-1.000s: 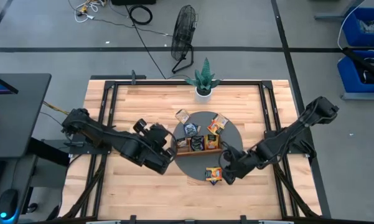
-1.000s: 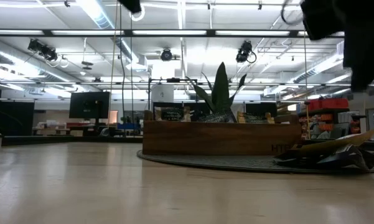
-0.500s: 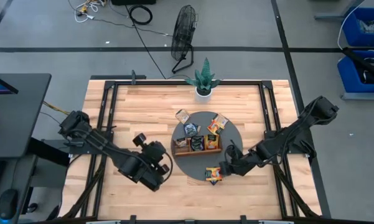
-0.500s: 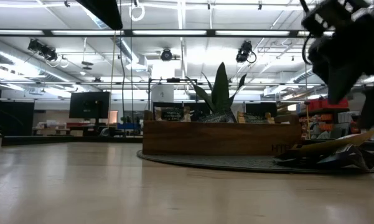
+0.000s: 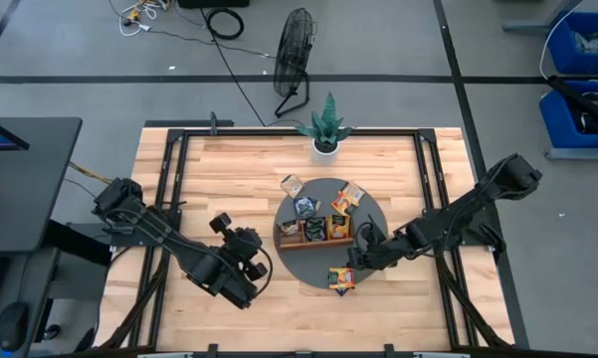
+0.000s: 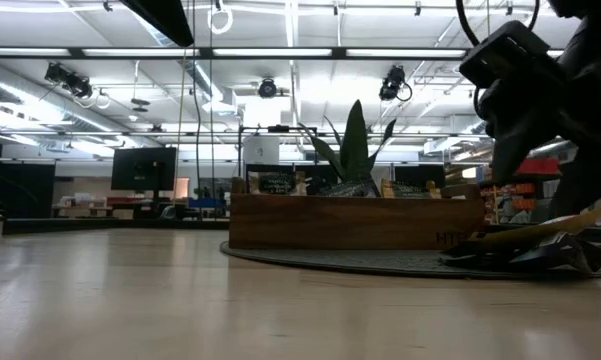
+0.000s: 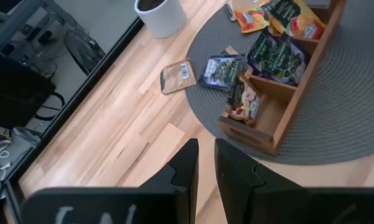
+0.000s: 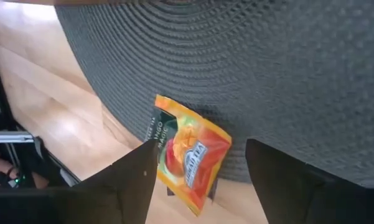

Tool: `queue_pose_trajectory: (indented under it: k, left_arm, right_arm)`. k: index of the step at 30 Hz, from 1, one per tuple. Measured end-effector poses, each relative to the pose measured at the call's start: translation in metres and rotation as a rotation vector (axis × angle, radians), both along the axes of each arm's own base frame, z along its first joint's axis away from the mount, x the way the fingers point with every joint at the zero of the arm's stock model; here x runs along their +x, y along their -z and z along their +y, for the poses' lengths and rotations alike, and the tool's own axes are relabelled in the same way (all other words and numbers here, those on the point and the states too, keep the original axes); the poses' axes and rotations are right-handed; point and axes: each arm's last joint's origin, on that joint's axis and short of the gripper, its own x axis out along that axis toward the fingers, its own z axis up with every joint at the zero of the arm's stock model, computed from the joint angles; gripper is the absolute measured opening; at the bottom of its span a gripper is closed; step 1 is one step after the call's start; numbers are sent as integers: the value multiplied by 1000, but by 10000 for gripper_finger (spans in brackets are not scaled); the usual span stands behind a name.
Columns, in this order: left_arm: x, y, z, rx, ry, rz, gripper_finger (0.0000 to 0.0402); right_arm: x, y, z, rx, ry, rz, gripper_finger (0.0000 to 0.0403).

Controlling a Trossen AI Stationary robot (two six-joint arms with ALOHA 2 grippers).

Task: Pick & Place Tea
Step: Put the yellow tea bag into the right section of the wooden organizer

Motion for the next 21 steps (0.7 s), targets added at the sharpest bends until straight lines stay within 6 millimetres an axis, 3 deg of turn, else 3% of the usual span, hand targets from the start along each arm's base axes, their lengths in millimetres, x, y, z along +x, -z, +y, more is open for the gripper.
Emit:
queue_pose_trajectory:
  k: [21]
  left_arm:
    - [2,-1,1,7,-10,-29,55]
  right_arm:
    - [10,20,5,16,-63,33,243]
